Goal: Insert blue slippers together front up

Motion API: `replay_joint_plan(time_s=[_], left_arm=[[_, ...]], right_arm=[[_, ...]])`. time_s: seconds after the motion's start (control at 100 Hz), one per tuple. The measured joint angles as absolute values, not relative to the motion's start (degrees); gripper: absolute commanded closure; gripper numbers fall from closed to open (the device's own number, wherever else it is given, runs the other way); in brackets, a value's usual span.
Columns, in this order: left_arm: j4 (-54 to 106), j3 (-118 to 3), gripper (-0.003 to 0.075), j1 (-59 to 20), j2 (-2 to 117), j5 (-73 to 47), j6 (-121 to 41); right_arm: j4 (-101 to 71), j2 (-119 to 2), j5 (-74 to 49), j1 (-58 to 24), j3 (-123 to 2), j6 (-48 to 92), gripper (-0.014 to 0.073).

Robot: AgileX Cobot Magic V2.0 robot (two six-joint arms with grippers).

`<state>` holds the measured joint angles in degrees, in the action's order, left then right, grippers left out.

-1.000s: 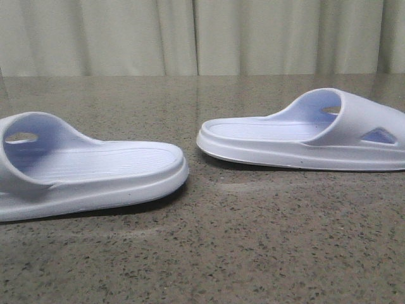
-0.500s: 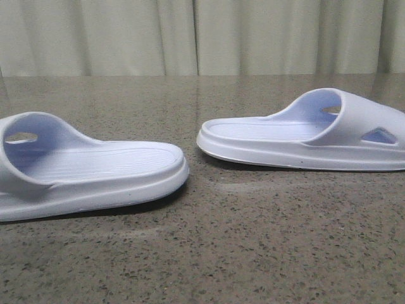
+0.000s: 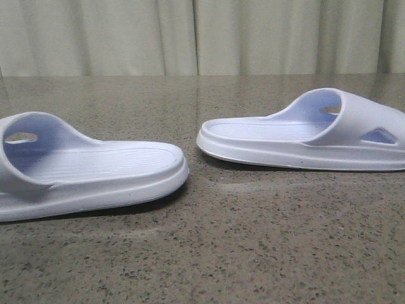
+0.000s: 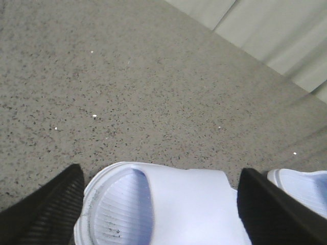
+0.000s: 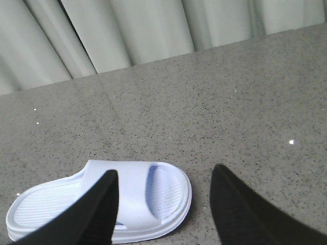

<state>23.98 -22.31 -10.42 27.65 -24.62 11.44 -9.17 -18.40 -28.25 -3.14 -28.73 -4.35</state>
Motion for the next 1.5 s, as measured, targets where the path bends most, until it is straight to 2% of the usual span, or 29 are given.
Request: replay_joint_plan(time_s=[0.35, 0.62, 1.4, 1.5], left_arm=[[28.16, -21.93, 0.0171, -10.42, 39.92, -18.06, 11.83], [33.78, -21.93, 0.0171, -10.42, 48.38, -17.40, 11.83], [38.92, -22.14, 0.0172, -10.42, 49.76, -21.46, 11.83], [38.92, -22.14, 0.0202, -10.42, 49.76, -21.46, 11.83]], right_arm=[[-9.17, -18.54, -26.31, -3.14, -28.73, -4.35, 0.0253], [-9.17, -18.54, -26.18, -3.14, -28.73, -4.35, 0.0253], [-9.21, -18.54, -25.14, -3.14, -28.73, -4.44, 0.0253], [-9.21, -18.54, -25.02, -3.14, -28.73, -4.44, 0.0253]])
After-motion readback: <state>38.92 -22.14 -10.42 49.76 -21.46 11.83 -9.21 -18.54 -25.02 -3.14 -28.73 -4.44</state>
